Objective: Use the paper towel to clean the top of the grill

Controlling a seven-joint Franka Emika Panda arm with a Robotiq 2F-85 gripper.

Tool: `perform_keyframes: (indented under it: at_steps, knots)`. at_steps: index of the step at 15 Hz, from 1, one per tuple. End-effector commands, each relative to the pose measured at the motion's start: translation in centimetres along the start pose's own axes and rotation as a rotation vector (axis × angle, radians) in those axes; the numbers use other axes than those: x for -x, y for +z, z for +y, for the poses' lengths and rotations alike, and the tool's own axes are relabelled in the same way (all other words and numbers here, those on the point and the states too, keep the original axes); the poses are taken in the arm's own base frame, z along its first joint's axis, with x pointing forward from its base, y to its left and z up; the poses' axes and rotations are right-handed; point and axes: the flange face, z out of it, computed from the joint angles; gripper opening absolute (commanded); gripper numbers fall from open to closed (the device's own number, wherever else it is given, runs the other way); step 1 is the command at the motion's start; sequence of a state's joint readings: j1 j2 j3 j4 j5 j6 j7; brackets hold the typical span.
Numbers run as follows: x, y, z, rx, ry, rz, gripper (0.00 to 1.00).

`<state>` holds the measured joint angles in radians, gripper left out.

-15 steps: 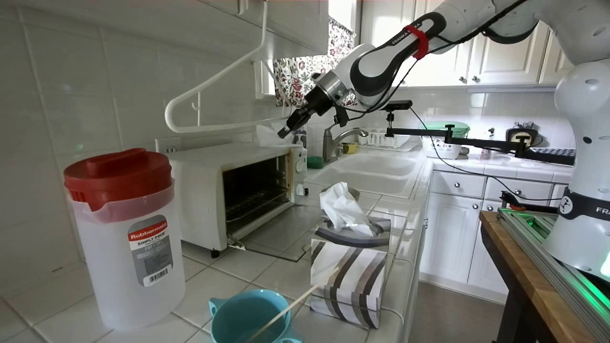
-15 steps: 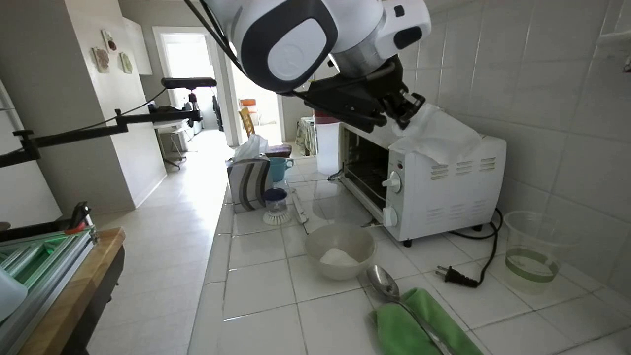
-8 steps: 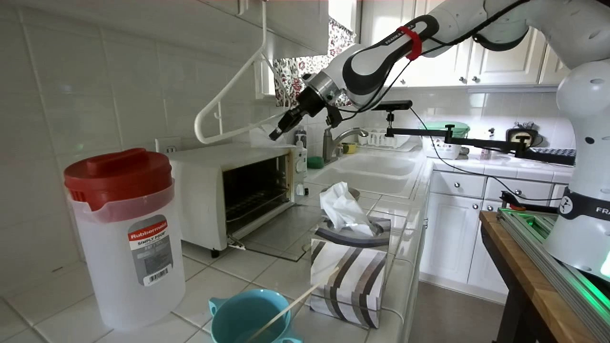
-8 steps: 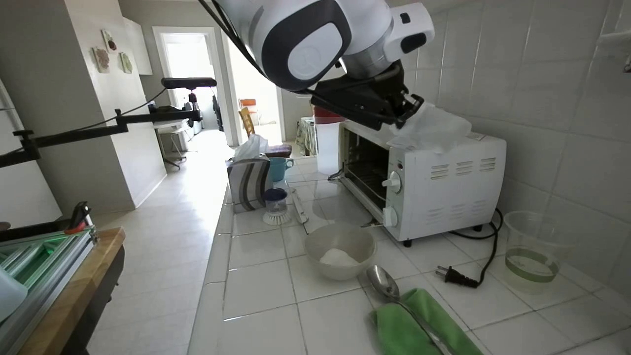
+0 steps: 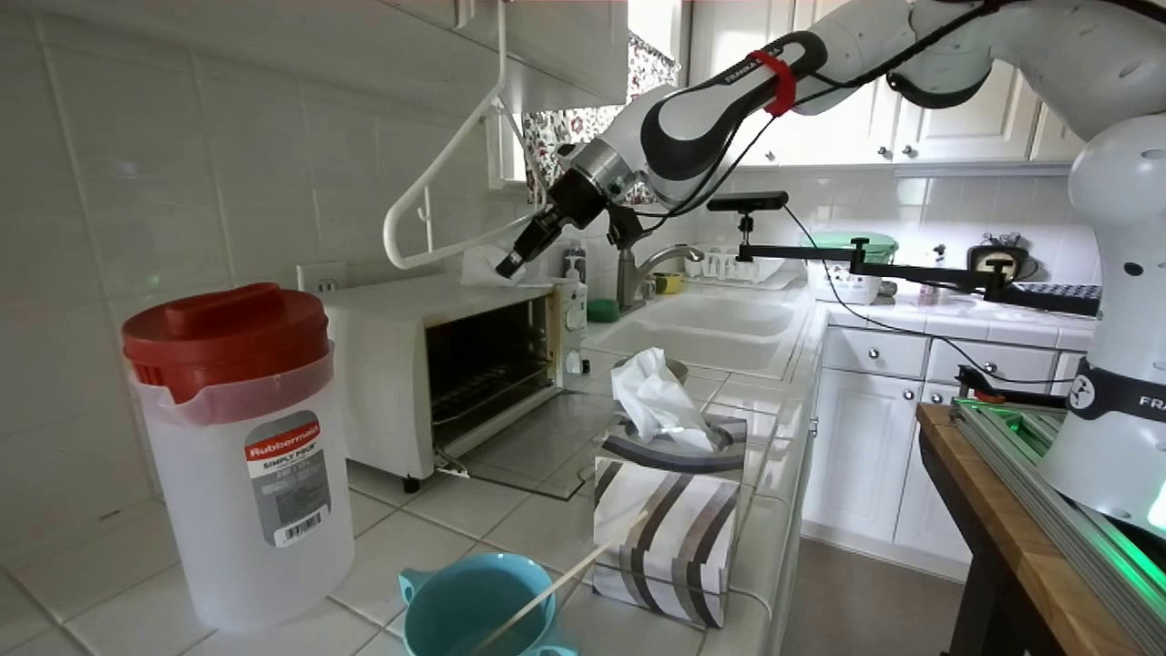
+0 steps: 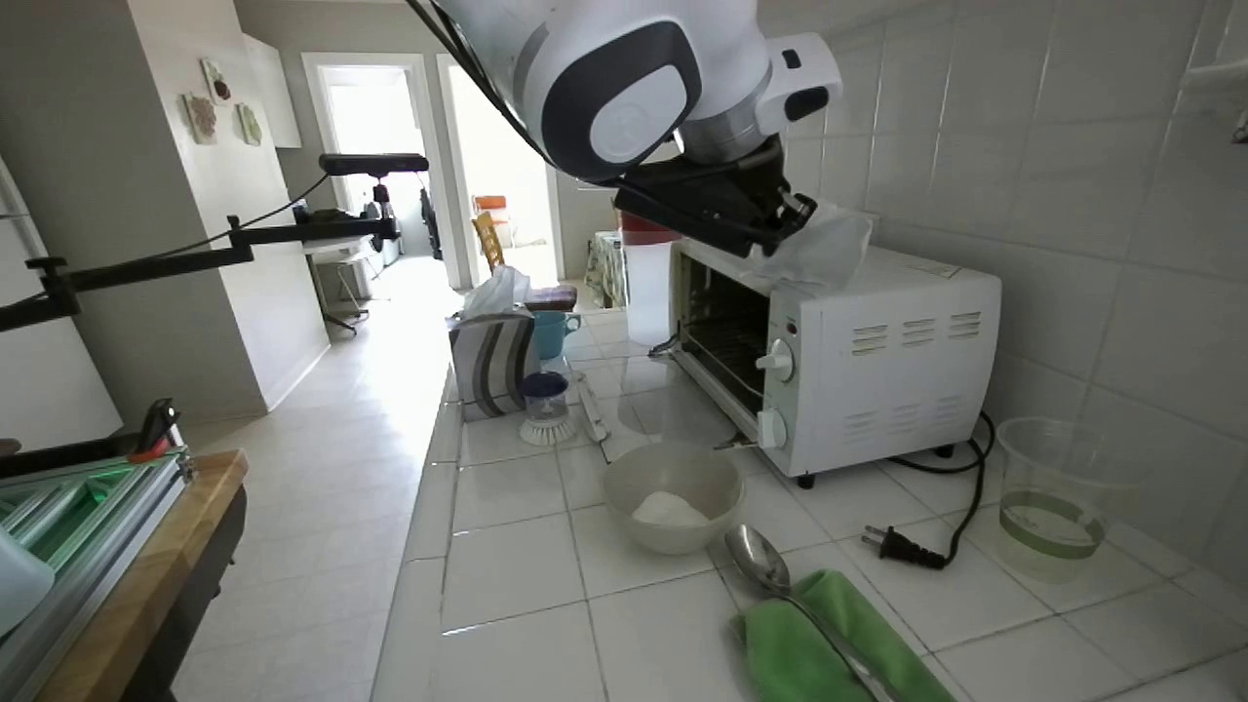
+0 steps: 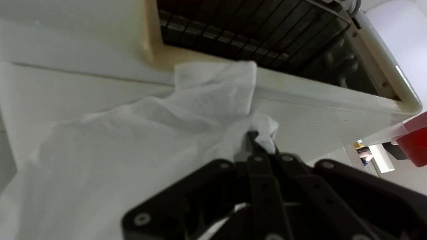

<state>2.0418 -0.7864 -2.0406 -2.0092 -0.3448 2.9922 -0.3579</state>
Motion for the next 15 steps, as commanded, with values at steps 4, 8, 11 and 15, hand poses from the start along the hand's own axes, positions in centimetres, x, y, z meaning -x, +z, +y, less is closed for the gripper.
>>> perform_keyframes:
  at_steps: [4,8,11,15]
  knots:
    - [-0.2,0.0,1.4,-0.017,-0.045,-0.017,0.00]
    - [0.8,-1.6,3.5,0.008,-0.025,-0.050,0.00]
    - [1.4,-2.2,4.6,0.019,-0.018,-0.062,0.00]
    - [0.7,-1.4,3.5,-0.002,-0.041,-0.062,0.00]
